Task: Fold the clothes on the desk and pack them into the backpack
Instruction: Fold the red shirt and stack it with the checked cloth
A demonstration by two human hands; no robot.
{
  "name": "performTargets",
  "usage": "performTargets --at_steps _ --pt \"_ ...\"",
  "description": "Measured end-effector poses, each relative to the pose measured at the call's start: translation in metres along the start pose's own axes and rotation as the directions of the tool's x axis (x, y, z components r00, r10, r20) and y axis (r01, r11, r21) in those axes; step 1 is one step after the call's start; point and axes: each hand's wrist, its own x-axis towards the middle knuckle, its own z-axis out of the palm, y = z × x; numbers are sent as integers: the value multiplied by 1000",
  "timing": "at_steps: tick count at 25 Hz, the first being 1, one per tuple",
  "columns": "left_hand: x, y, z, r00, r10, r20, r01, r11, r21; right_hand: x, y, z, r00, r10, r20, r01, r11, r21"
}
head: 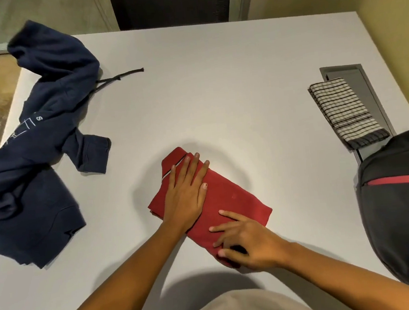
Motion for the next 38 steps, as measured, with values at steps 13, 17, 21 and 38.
performTargets --at_steps 13,17,21,38 --pt "-5 12 6 997 72 -23 -73 997 -18 16 12 31 796 504 -334 -600 728 -332" --pt "-3 14 7 998 53 -17 -53 999 -6 11 20 0 768 503 -397 -584 805 -110" --pt "17 20 7 999 -41 -23 41 999 -6 -10 97 -69 539 590 -601 -753 658 -30" --pt "70 24 12 983 -163 -80 163 987 -7 -71 220 -134 435 833 -342 -899 382 -213"
